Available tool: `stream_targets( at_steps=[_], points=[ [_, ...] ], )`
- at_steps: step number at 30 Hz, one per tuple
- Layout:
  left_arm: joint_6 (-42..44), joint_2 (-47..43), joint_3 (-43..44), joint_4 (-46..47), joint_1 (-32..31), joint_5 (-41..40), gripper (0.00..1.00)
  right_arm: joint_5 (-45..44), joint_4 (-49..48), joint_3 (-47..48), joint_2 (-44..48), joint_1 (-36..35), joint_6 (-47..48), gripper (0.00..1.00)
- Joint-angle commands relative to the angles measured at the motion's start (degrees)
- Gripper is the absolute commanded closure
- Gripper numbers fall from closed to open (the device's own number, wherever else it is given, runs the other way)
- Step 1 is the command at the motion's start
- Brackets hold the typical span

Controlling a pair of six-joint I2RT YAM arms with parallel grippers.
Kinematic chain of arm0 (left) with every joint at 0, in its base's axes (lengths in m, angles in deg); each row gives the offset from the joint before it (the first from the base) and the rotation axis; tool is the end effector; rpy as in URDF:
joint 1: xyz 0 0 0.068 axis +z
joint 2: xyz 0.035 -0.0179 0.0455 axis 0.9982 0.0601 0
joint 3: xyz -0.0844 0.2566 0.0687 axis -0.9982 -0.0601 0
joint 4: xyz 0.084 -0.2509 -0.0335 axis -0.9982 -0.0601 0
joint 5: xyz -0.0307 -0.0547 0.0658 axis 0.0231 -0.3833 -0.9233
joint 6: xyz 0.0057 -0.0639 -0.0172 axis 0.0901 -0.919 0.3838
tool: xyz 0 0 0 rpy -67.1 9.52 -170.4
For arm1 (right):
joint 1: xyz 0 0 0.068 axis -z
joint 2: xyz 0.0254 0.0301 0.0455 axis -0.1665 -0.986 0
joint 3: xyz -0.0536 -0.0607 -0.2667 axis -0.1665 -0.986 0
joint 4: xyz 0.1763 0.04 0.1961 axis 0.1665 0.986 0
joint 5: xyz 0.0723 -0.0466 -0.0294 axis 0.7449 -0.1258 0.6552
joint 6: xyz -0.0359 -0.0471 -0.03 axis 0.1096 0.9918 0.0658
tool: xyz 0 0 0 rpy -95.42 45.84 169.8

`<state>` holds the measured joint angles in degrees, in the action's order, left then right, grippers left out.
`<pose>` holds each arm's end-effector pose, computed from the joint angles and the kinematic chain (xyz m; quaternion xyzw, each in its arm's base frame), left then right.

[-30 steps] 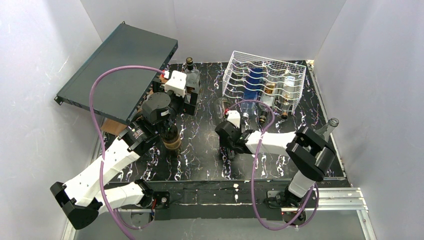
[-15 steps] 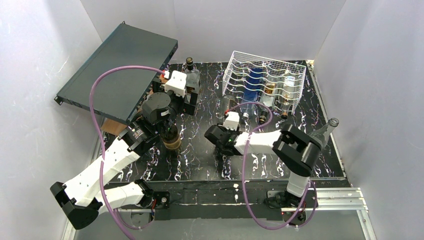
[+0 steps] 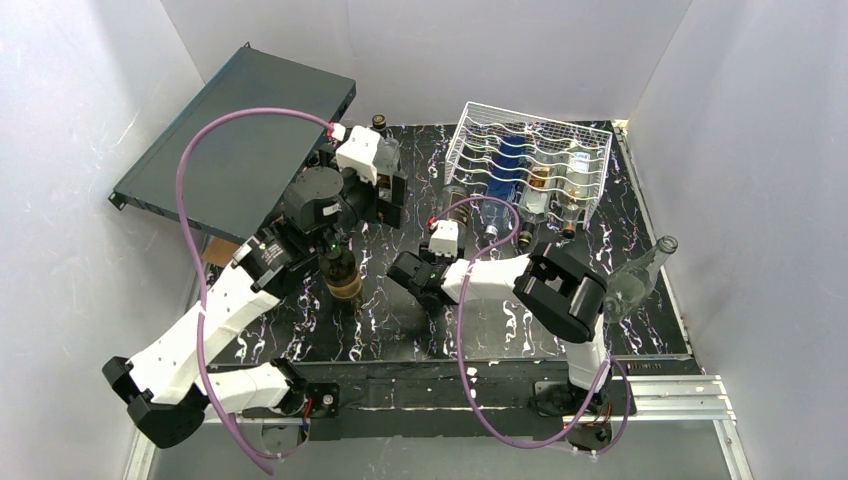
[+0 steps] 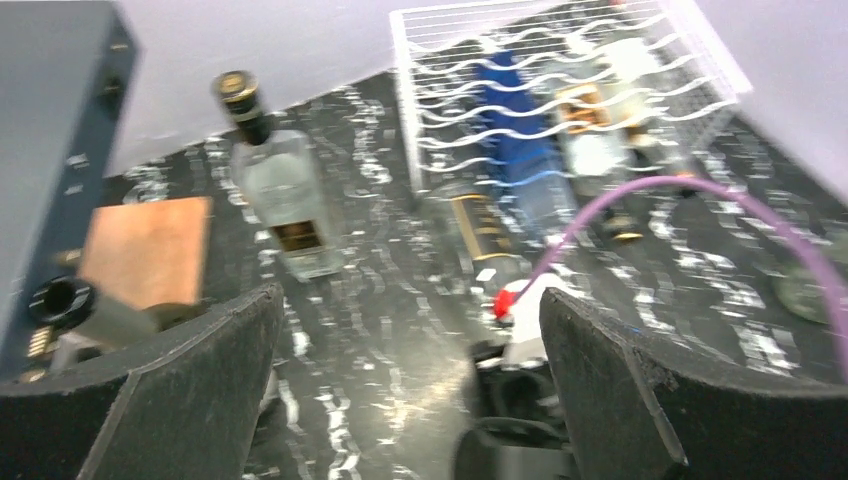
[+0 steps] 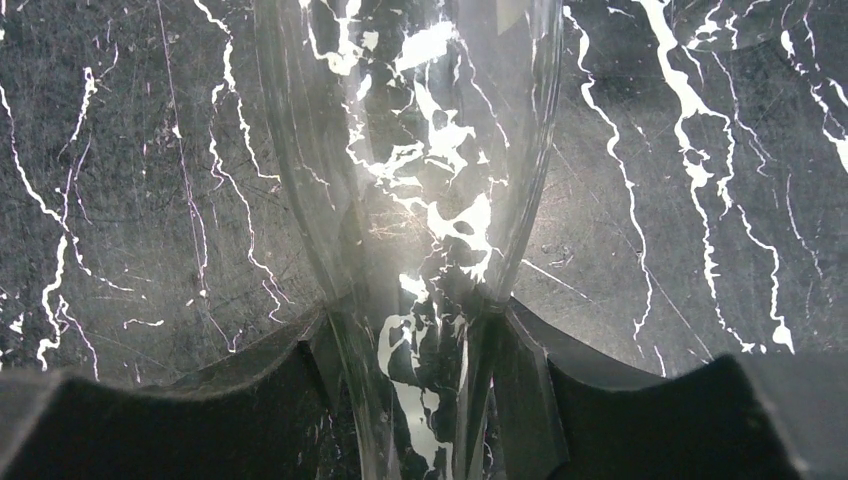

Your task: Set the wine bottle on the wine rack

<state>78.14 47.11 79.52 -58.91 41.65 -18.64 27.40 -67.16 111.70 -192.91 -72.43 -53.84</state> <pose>0.1895 -0.1628 0.4519 0.1572 0.7122 -0.1397 0.6698 0.2161 0.3239 0.1375 0.0816 0.8557 -0.0507 0.5084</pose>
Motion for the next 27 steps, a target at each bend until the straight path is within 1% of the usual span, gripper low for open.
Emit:
stream_targets(
  at_steps=[1,2,4,8,12,17,19,21,22,23,24,25,27],
  points=[
    [-9.90,2.03,9.06,-7.44,-0.15,15.82,0.01,-7.93,-3.38,-1.98,4.97,-0.52,5.87,0.99],
    [-11.40,2.42,10.31,-8.78,-0.12,18.03,0.01,-7.68,-5.71,-2.97,5.72,-0.45,7.74,0.99],
    [-13.86,1.77,10.60,-9.52,-0.12,19.59,0.01,-7.59,-9.60,-4.34,6.58,-0.32,10.62,0.99],
    [-15.64,-2.74,8.24,-8.54,-0.13,17.71,0.01,-6.72,-14.62,-5.95,6.81,1.80,11.71,0.99],
    [-18.03,-5.18,8.00,-11.46,-0.17,17.12,0.01,-10.40,-17.04,-7.43,7.06,2.12,8.98,0.99],
    [-20.83,-5.74,6.88,-14.79,-0.13,13.46,0.01,-18.08,-12.77,-7.44,5.26,2.31,1.22,0.99],
    [-21.54,-5.09,7.24,-15.53,-0.12,13.03,0.01,-18.82,-13.46,-6.91,3.86,3.07,1.38,0.99],
    [-22.01,-3.88,8.31,-16.29,-0.13,12.89,0.01,-18.28,-18.29,-7.20,3.17,3.86,5.59,0.99],
    [-22.17,-3.25,9.07,-16.63,-0.17,12.89,0.01,-18.03,-22.85,-8.14,3.22,4.25,9.64,0.99],
    [-22.29,-2.61,9.73,-16.94,-0.15,12.95,0.01,-15.41,-29.29,-9.52,3.31,4.82,14.92,0.99],
    [-22.38,-2.01,10.36,-17.21,-0.17,13.07,0.01,-13.06,-33.42,-10.05,3.51,5.53,19.34,0.99],
    [-22.40,-1.51,10.93,-17.40,-0.16,13.25,0.01,-12.61,-33.40,-9.61,3.50,5.95,20.04,0.99],
    [-22.51,-0.39,11.78,-17.68,-0.16,13.53,0.01,-13.42,-28.99,-8.42,3.61,6.57,16.79,0.99]
  ],
)
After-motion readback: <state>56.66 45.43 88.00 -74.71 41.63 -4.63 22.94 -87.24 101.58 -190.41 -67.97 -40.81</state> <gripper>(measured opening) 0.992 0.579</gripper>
